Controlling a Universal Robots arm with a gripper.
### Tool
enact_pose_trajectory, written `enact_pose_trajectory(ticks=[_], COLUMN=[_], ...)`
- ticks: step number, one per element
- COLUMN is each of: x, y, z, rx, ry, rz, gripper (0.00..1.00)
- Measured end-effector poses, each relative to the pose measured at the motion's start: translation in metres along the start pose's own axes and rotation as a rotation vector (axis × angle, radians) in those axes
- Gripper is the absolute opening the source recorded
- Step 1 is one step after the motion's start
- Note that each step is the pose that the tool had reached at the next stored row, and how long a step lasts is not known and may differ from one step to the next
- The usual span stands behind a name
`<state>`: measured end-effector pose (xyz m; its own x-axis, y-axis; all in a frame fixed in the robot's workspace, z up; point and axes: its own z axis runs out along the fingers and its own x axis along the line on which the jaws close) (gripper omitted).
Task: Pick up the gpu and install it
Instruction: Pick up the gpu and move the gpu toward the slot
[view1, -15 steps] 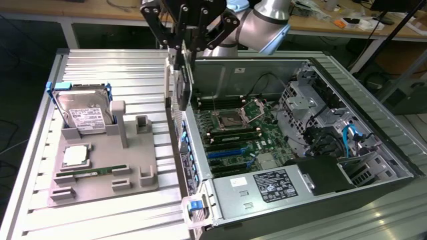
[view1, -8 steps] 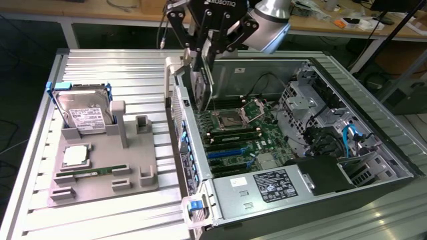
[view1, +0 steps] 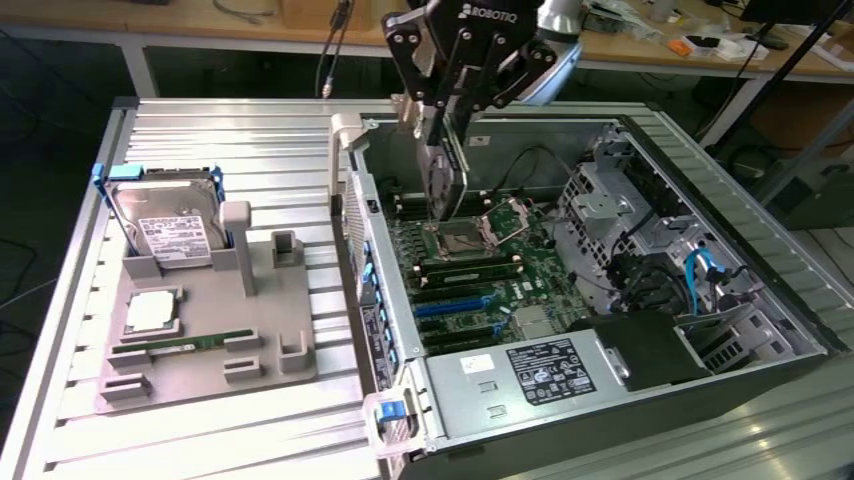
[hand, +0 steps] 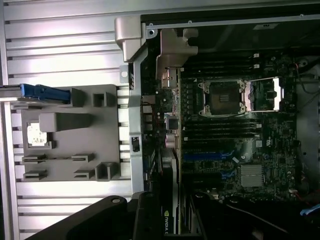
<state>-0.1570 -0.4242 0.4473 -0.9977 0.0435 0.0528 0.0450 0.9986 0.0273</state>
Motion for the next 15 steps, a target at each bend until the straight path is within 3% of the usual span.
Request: enact_pose_trajectory(ticks=[15], x=[-0.071], y=[0.0052], z=[0.0042], rx=[0.0014], ry=[-0.0017], rz=[-0.001], gripper=[0.27])
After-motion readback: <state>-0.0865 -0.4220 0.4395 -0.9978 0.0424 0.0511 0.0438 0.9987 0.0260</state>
